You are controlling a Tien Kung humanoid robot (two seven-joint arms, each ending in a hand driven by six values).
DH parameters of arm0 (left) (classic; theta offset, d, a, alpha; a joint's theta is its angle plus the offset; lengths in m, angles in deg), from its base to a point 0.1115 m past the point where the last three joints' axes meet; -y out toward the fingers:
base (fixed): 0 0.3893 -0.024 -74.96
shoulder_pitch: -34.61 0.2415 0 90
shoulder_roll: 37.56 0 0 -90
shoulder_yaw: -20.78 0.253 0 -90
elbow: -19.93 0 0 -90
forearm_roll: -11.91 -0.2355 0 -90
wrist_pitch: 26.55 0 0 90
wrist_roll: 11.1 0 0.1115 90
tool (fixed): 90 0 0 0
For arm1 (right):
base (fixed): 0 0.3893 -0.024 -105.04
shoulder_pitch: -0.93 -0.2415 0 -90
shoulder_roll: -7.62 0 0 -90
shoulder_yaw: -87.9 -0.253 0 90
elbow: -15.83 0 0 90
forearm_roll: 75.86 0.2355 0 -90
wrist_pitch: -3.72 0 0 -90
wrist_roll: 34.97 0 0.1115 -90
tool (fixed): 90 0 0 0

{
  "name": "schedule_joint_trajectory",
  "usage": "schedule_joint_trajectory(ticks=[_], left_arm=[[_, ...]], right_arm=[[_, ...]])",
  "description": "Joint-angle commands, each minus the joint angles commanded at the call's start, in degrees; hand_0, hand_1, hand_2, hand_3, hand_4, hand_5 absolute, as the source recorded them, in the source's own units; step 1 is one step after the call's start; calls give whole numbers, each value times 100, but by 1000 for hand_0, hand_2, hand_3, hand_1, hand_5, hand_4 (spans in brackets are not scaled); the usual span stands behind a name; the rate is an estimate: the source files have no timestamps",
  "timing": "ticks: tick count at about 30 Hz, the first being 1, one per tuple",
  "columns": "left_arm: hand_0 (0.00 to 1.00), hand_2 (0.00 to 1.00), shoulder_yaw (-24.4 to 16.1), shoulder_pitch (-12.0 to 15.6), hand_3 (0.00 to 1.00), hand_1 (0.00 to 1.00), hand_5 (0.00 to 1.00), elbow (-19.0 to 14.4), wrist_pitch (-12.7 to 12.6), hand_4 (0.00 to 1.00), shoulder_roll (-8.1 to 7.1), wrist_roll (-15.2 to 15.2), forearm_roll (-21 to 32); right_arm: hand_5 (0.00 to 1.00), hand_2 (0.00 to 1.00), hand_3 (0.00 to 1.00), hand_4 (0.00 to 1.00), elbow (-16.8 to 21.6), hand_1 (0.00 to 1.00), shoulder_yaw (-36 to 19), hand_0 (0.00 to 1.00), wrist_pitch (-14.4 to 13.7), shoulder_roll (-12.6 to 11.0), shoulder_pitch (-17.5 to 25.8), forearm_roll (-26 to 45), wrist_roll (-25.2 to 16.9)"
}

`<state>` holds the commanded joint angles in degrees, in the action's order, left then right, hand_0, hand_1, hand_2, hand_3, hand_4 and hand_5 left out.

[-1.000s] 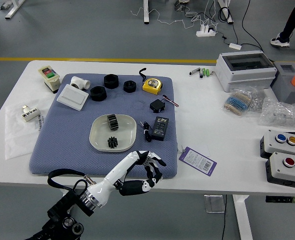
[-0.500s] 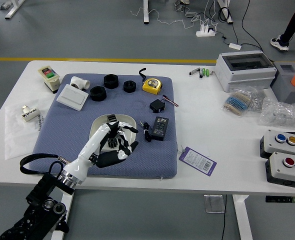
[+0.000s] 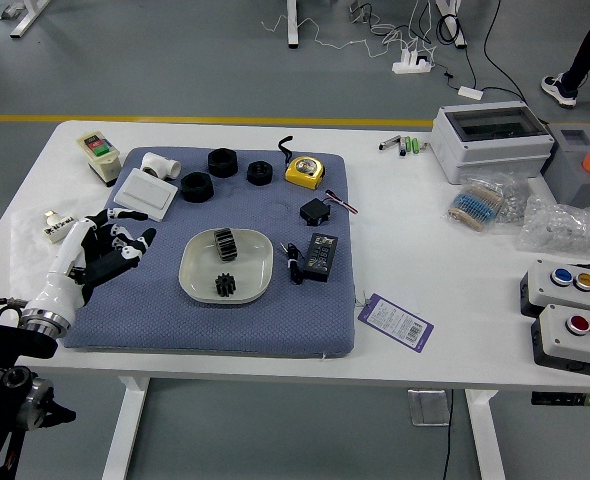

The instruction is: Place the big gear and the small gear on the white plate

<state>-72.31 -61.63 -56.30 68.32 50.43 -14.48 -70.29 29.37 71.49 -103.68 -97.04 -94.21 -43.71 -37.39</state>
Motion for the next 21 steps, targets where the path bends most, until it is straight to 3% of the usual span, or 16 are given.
schedule_joint_trajectory(ticks=[9,10,16,17,21], left_arm=[[201,259,-393,112,515,156,193,64,-133,706,54,21,214],[300,460,-386,111,543,338,281,83,-185,753,58,9,239],[300,460,-420,138,543,338,281,150,-370,753,92,-40,424],[464,622,-425,144,599,536,463,162,-389,813,93,-51,452],[464,622,-433,156,599,536,463,210,-462,813,104,-106,633]], right_arm=[[672,727,559,783,0,684,13,670,8,23,27,18,12],[673,727,558,783,0,685,25,670,10,26,31,20,16],[673,727,558,783,2,685,53,670,13,37,54,24,20],[673,728,558,783,3,685,56,670,13,38,59,28,19],[673,728,558,783,3,685,76,670,11,41,78,32,20]])
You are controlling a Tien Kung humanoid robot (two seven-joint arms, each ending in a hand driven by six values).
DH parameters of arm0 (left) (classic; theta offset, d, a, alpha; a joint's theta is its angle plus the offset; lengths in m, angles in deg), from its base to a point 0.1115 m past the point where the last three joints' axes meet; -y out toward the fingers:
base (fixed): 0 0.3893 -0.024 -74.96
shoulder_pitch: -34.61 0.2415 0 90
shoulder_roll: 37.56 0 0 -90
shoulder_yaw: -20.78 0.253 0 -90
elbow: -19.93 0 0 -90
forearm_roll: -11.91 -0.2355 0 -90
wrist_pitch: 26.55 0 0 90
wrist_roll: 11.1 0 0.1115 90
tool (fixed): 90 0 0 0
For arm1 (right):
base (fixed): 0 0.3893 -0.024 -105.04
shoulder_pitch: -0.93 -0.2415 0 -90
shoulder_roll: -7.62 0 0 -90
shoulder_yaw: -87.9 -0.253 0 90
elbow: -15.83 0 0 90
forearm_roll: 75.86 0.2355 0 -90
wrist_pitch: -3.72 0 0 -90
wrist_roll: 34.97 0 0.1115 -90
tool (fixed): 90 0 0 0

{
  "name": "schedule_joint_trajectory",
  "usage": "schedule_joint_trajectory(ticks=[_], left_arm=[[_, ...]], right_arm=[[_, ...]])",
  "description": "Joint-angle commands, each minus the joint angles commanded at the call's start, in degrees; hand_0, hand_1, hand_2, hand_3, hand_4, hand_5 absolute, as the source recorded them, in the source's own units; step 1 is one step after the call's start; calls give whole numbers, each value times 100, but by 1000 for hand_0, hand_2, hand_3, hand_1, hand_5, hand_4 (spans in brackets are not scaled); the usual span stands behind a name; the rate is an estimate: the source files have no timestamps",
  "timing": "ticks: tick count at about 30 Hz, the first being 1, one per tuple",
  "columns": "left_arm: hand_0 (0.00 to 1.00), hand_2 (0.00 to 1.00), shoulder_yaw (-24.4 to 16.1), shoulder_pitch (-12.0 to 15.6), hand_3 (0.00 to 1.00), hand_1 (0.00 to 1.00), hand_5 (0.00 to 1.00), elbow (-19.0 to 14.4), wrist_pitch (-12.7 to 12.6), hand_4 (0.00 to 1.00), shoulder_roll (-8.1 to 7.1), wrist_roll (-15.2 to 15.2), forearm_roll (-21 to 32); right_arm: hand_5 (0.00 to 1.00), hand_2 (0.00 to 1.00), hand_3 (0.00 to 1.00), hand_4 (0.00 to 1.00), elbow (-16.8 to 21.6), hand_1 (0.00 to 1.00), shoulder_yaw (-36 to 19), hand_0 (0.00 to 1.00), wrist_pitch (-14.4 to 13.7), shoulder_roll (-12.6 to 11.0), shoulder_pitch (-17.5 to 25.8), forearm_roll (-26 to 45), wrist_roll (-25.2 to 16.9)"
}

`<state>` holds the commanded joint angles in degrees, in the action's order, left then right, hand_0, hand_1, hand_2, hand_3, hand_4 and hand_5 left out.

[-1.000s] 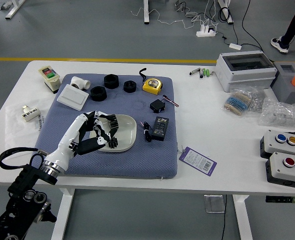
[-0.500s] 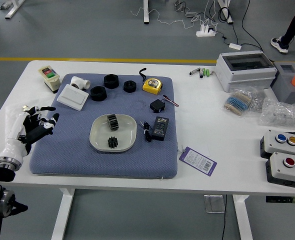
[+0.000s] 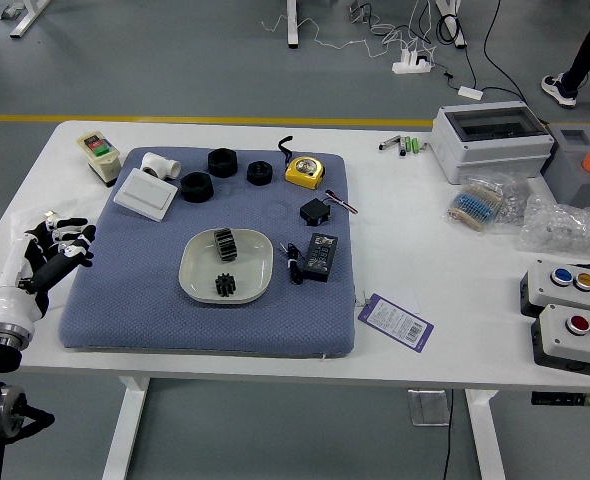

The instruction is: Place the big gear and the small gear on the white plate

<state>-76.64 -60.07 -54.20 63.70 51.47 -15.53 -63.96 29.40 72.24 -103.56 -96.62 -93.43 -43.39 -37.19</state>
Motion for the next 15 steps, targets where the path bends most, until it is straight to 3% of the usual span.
schedule_joint_trajectory(ticks=[1,2,7,8,13,15], left_arm=[[464,622,0,1,599,536,463,4,-8,813,2,-6,22],[652,749,0,2,670,654,555,8,-14,843,4,-14,49],[652,749,12,11,670,654,555,31,-58,843,14,-65,276],[737,838,12,12,781,744,609,31,-63,862,14,-72,292],[737,838,-30,12,781,744,609,58,-18,862,16,-96,392],[779,885,-45,16,814,791,662,66,43,875,15,-90,447]], right_arm=[[673,728,558,783,0,685,2,670,0,0,2,0,0],[673,728,558,783,0,685,6,670,0,1,5,1,0],[673,728,558,783,-1,685,30,670,1,5,26,6,3],[673,727,558,783,-1,685,32,670,1,6,28,7,4],[673,727,558,783,-1,685,34,670,3,9,34,9,7],[674,728,558,784,0,685,25,670,5,7,31,4,9]])
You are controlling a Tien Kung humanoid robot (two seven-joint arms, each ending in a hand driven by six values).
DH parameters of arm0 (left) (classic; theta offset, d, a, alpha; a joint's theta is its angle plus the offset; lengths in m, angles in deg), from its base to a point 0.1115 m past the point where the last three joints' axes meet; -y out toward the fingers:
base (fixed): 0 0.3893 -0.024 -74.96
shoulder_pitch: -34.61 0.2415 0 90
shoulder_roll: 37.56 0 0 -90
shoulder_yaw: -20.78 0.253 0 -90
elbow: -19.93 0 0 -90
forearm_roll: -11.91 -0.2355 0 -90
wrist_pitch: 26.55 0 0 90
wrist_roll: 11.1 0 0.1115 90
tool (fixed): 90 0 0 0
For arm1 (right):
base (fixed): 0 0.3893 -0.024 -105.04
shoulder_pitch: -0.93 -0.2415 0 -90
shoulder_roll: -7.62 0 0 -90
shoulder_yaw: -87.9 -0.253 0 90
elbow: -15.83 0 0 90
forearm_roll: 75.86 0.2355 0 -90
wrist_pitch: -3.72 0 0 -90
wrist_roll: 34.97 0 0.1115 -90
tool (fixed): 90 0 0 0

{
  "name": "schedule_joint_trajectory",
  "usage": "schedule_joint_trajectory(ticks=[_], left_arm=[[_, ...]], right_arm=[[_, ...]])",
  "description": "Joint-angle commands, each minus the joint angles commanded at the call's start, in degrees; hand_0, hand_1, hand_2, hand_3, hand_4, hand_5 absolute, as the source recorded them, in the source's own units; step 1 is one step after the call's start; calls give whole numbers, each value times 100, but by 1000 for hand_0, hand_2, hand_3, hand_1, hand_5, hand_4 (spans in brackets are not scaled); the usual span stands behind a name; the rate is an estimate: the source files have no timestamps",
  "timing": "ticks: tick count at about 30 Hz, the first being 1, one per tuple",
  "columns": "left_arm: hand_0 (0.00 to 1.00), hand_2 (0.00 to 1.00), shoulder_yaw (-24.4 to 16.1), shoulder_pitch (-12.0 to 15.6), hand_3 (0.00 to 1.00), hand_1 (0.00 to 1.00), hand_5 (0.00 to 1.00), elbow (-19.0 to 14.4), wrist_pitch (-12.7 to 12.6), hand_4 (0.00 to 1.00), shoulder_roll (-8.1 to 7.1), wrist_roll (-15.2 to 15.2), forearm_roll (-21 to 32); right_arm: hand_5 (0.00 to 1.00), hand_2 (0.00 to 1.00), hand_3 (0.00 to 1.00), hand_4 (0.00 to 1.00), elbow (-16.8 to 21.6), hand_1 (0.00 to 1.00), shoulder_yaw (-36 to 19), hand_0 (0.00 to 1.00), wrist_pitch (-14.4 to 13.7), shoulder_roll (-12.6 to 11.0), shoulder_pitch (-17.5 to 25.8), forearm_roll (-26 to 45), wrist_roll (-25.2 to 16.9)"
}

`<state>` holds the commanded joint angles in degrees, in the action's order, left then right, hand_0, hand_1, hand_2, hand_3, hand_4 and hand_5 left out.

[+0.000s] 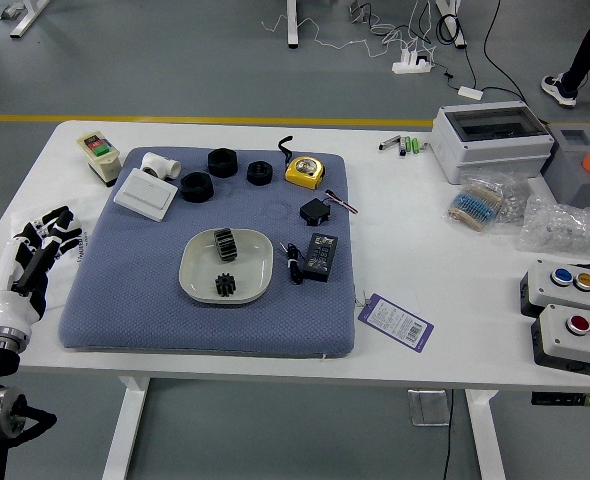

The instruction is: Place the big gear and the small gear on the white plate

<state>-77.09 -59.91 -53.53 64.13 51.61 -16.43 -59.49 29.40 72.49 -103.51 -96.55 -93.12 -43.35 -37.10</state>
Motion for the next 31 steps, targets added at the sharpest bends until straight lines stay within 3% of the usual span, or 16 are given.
schedule_joint_trajectory(ticks=[10,22,31], left_arm=[[777,884,-39,-8,811,774,679,-18,372,879,12,176,211],[770,870,-39,4,802,754,705,-11,589,860,29,267,484],[796,889,-36,32,818,804,715,-20,662,860,26,223,692]], right_arm=[[674,727,559,784,-1,686,-46,669,1,-6,-23,-21,0],[675,728,559,785,-1,685,-36,671,-6,-7,-38,-20,0],[675,727,559,786,8,686,-54,672,-20,-8,-45,-20,-13]])
